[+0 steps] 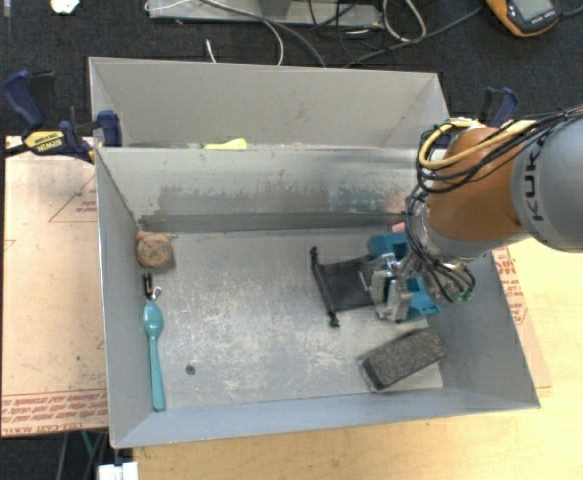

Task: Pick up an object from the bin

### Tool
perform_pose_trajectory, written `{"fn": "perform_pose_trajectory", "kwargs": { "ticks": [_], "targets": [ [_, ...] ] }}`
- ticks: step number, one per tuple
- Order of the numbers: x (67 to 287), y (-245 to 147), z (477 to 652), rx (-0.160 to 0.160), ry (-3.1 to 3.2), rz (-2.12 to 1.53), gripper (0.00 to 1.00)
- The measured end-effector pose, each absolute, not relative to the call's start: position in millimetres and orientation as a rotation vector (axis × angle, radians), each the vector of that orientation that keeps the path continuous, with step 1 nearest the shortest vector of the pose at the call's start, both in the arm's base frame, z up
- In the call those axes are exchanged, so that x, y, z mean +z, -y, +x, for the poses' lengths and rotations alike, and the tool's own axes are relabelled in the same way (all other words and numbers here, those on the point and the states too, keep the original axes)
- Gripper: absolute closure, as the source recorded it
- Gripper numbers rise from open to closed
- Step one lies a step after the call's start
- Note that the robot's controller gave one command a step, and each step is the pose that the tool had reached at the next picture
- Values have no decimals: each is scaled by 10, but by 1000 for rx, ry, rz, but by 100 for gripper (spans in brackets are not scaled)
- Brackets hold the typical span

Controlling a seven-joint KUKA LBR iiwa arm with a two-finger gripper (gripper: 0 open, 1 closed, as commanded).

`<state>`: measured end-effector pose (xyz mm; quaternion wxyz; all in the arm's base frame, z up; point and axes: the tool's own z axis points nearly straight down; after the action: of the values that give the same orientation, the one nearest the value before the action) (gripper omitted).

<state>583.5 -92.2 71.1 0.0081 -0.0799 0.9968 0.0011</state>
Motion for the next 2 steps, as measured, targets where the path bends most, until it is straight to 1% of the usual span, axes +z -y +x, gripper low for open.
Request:
{"fn": "perform_pose_trajectory", "kwargs": {
  "ticks": [1, 2],
  "targets": [
    [1206, 779, 5999, 4, -3108, -351, 100],
    [1531, 1247, 5907, 7, -3118, -225, 100]
  ]
}}
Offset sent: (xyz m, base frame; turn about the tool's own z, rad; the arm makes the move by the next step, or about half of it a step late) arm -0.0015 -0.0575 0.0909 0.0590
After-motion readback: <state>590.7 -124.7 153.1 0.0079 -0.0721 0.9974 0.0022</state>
